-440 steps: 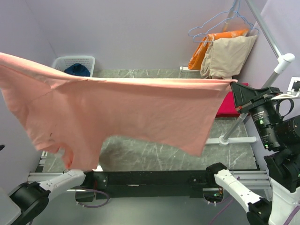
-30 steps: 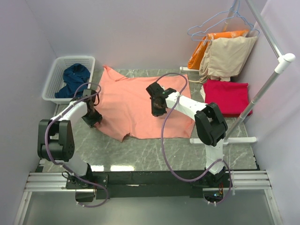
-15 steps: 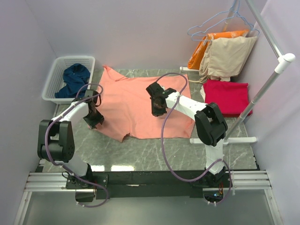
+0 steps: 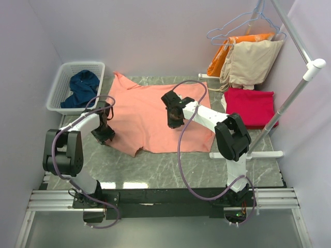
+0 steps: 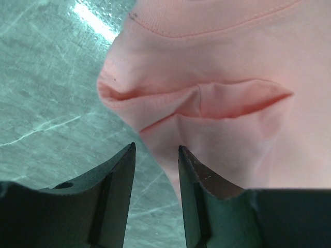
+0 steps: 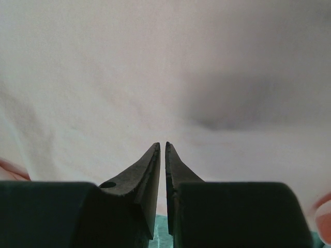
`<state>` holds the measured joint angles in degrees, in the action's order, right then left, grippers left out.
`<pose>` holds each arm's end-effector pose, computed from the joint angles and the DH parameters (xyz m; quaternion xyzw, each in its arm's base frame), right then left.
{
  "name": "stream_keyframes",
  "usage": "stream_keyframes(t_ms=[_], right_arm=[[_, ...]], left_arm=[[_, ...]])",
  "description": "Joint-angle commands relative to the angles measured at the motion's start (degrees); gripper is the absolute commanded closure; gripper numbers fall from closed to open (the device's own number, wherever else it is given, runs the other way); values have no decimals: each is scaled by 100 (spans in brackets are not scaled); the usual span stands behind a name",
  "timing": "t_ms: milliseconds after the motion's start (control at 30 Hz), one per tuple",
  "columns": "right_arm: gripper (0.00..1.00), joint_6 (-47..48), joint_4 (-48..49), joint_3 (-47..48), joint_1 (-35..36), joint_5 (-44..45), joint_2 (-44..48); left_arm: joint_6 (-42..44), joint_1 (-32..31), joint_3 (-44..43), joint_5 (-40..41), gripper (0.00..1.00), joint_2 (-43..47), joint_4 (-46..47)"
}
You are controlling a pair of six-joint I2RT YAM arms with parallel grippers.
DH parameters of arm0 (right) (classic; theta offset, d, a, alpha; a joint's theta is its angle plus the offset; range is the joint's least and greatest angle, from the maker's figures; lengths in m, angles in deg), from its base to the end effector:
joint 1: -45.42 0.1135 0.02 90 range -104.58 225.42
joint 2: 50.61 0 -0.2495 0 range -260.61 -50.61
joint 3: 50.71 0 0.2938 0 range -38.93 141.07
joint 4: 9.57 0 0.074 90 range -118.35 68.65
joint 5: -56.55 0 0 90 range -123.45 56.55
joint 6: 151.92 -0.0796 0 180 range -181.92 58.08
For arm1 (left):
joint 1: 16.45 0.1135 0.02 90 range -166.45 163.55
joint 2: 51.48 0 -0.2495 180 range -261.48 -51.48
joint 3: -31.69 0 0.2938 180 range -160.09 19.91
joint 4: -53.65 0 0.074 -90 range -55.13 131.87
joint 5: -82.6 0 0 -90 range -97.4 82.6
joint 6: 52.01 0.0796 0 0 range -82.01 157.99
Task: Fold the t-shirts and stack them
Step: Flatten the tshirt out
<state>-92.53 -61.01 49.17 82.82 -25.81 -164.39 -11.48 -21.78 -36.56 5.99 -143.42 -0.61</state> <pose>0.3795 0.2768 0.1323 -0.0435 0.9739 0.0652 0.2130 0.3294 -0.0122 0.0967 -0.3825 0.9107 0.0550 0.1459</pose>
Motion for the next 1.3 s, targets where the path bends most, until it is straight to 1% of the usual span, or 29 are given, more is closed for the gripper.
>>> stream_keyframes(t_ms=[0, 100, 233, 300, 633, 1100, 1200, 1267], right_arm=[[85, 55, -95, 261, 3, 150, -13], [85, 73, -121, 270, 3, 212, -4], [85, 82, -165, 296, -6, 212, -22], [85, 82, -165, 322, -6, 194, -39], [85, 64, -200, 410, -5, 212, -110], [86, 3, -226, 463, 3, 238, -154], [87, 20, -253, 516, -5, 256, -189], [87, 11, -262, 551, -5, 256, -206]], left_arm=[[-63, -21, -101, 225, 56, -262, 134], [-36, -21, -110, 235, 58, -359, 248], [8, -21, -206, 217, 66, -412, 275], [25, -21, -268, 234, 67, -377, 240], [113, -21, -514, 182, 67, -210, 56], [157, -48, -462, -46, 66, -78, 12], [148, -74, -444, -82, 69, -70, 20], [140, -92, -444, -91, 76, -87, 12]])
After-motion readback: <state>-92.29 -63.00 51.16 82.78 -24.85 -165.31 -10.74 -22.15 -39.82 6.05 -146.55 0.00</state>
